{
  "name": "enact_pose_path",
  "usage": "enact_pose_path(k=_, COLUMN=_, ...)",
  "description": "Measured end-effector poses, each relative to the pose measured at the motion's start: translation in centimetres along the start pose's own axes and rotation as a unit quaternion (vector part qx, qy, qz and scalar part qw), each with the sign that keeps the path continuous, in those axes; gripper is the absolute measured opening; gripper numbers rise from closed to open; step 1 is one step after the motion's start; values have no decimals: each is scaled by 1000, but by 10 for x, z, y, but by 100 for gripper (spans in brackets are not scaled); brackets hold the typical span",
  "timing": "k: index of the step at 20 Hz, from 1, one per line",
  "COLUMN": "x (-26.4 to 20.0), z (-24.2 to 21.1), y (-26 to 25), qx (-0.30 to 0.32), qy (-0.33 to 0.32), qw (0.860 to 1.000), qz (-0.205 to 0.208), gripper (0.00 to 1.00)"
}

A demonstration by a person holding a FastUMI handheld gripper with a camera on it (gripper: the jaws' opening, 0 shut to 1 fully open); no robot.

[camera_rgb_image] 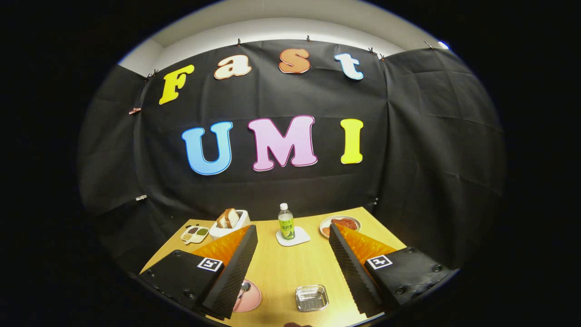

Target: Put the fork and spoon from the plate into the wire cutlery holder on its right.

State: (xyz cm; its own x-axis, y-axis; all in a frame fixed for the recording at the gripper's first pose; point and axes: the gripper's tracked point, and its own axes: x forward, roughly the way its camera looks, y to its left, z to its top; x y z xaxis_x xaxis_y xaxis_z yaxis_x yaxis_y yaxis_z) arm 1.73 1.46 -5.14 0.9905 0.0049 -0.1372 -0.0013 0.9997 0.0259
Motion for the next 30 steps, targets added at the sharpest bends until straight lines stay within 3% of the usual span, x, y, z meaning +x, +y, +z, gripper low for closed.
enact_pose_path(k=6, x=17, z=-39, y=22, qx=-37, qy=27, qw=999, qz=16, gripper=99)
enact_pose_path(k=12, x=34, z=-126, y=75, qx=-58, qy=127, qw=987, qz=80, gripper=99)
enact_pose_path(k=16, x=34, z=-196, y=105, qx=-57, qy=231, qw=965, qz=108, gripper=99)
enact_pose_path(k=22, x=37, z=-303, y=125, qx=-59, qy=380, qw=918, qz=97, gripper=100)
enact_pose_path(k=27, x=36, z=-345, y=131, qx=-55, qy=432, qw=896, qz=90, gripper=100)
enact_pose_path(k=30, x=37, z=-355, y=136, qx=-69, qy=441, qw=890, qz=97, gripper=98)
